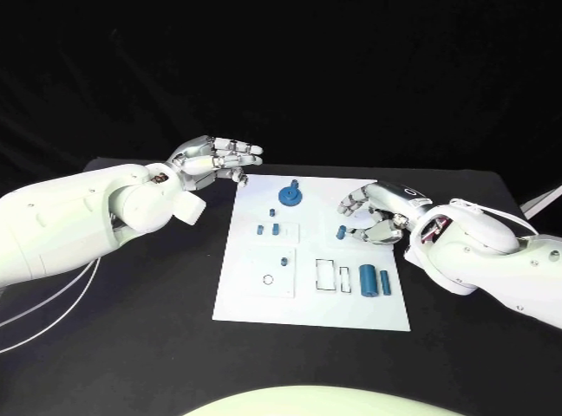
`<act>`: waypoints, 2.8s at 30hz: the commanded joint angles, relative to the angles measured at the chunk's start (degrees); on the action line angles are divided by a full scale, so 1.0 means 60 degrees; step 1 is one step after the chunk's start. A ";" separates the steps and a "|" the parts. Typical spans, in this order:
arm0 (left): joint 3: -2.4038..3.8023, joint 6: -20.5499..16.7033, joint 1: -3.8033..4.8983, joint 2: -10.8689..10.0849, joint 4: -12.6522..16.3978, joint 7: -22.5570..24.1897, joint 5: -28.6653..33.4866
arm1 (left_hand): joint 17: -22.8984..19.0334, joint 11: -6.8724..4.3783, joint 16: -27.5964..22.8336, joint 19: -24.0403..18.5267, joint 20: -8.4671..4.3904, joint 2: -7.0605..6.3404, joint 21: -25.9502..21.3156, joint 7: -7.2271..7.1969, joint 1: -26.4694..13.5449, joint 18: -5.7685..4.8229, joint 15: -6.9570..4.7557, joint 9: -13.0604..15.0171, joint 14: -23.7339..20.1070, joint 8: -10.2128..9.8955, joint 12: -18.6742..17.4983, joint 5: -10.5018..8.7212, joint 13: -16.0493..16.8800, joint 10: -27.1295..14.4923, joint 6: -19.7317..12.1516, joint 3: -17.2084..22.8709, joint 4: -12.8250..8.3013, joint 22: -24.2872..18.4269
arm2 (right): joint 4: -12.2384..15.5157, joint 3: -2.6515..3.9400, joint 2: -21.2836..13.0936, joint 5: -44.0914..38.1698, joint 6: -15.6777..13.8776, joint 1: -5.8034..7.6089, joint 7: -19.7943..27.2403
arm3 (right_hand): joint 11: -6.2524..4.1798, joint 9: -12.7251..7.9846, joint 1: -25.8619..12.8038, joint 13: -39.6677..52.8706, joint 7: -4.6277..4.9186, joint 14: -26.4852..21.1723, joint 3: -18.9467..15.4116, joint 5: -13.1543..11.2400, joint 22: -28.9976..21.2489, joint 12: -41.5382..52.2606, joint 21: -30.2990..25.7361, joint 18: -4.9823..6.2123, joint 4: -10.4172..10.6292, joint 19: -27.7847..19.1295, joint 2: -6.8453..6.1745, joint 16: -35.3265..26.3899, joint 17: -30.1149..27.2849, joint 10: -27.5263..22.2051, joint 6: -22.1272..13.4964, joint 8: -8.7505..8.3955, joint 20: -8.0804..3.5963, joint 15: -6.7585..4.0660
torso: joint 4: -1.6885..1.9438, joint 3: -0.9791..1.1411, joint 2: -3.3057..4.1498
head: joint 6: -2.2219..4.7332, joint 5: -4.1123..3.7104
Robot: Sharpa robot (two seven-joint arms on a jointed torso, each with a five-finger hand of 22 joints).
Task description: Assemble the parts on the task board
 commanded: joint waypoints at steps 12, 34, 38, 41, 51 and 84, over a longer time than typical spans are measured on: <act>0.0000 0.0034 0.0004 0.0001 0.0032 0.0009 0.0014 | -0.0108 0.0015 -0.0082 -0.0043 0.0004 0.0151 -0.0179 0.0067 0.0009 -0.0156 0.0020 -0.0145 -0.0103 0.0144 0.0135 -0.0031 -0.0098 -0.0192 -0.0068 -0.0212 0.0082 -0.0123 | -0.0673 -0.0009 0.0368 -0.0191 0.0700 -0.0020 -0.0005 | -0.0044 -0.0021 0.0688 -0.0106 -0.0048 -0.0048 -0.1089 0.0115 0.0128 0.0788 0.0056 0.0179 0.0495 -0.0109 0.0198 0.0178 0.0004 -0.0492 0.0055 -0.0230 -0.0035 0.0010 | 0.0009 0.0000 0.0015 | -0.0006 0.0004; -0.0001 0.0049 0.0004 0.0009 0.0032 0.0008 0.0015 | -0.0108 0.0015 -0.0082 -0.0043 0.0004 0.0151 -0.0179 0.0067 0.0009 -0.0156 0.0020 -0.0145 -0.0103 0.0144 0.0135 -0.0031 -0.0098 -0.0192 -0.0068 -0.0212 0.0082 -0.0123 | -0.1163 -0.0052 0.0870 -0.0170 0.0889 -0.0284 0.0030 | -0.0266 -0.0008 0.0238 -0.0249 0.0031 0.0208 0.0956 -0.0135 0.0918 0.1239 0.0858 -0.0010 0.0696 0.0474 -0.0003 0.0472 0.0372 0.0699 0.0708 -0.0208 -0.0234 -0.0190 | 0.0004 0.0005 0.0009 | -0.0077 0.0028; -0.0001 0.0050 0.0004 0.0008 0.0029 0.0008 0.0015 | -0.0108 0.0015 -0.0082 -0.0043 0.0004 0.0151 -0.0179 0.0067 0.0009 -0.0156 0.0020 -0.0145 -0.0103 0.0144 0.0135 -0.0031 -0.0098 -0.0192 -0.0068 -0.0212 0.0082 -0.0123 | -0.1180 -0.0057 0.0895 -0.0170 0.0878 -0.0308 0.0040 | -0.0305 0.0042 0.0192 -0.0237 0.0004 0.0224 0.1156 -0.0157 0.0999 0.1238 0.0934 -0.0027 0.0695 0.0516 0.0017 0.0511 0.0419 0.0904 0.0825 -0.0145 -0.0258 -0.0221 | 0.0000 0.0005 0.0008 | -0.0083 0.0026; -0.0001 0.0052 0.0004 0.0007 0.0029 0.0004 0.0015 | -0.0108 0.0015 -0.0082 -0.0043 0.0004 0.0151 -0.0179 0.0067 0.0009 -0.0156 0.0020 -0.0145 -0.0103 0.0144 0.0135 -0.0031 -0.0098 -0.0192 -0.0068 -0.0212 0.0082 -0.0123 | -0.1187 -0.0058 0.0914 -0.0163 0.0839 -0.0317 0.0050 | -0.0333 0.0077 0.0169 -0.0227 -0.0014 0.0233 0.1265 -0.0197 0.1061 0.1235 0.0995 -0.0040 0.0697 0.0548 0.0066 0.0533 0.0446 0.1034 0.0888 -0.0105 -0.0277 -0.0242 | -0.0002 0.0005 0.0011 | -0.0085 0.0026; -0.0001 0.0069 0.0004 0.0010 0.0023 -0.0014 0.0016 | -0.0108 0.0015 -0.0082 -0.0043 0.0004 0.0151 -0.0179 0.0067 0.0009 -0.0156 0.0020 -0.0145 -0.0103 0.0144 0.0135 -0.0031 -0.0098 -0.0192 -0.0068 -0.0212 0.0082 -0.0123 | -0.1199 -0.0059 0.0961 -0.0142 0.0689 -0.0330 0.0027 | -0.0335 0.0112 -0.0042 -0.0232 -0.0011 0.0238 0.1293 -0.0470 0.1095 0.1139 0.1008 -0.0047 0.0757 0.0561 -0.0051 0.0554 0.0456 0.1122 0.0836 -0.0120 -0.0291 -0.0248 | 0.0004 0.0003 0.0015 | -0.0102 0.0027; -0.0002 0.0106 0.0004 -0.0014 0.0026 -0.0062 0.0016 | -0.0124 0.0011 -0.0085 -0.0013 0.0001 0.0220 -0.0222 0.0064 0.0089 -0.0152 0.0014 -0.0167 -0.0113 0.0179 0.0200 -0.0020 -0.0088 -0.0193 -0.0064 -0.0247 0.0075 -0.0169 | -0.1179 -0.0060 0.0998 -0.0291 0.0353 -0.0334 -0.0170 | -0.0819 0.0910 0.0262 0.0392 -0.0373 0.0307 0.1940 -0.1279 0.1530 0.1480 0.1372 -0.0137 0.0419 0.0785 0.0792 0.0696 0.0657 0.2646 0.1568 0.0774 -0.0646 -0.0645 | 0.0001 -0.0002 0.0006 | -0.0160 0.0004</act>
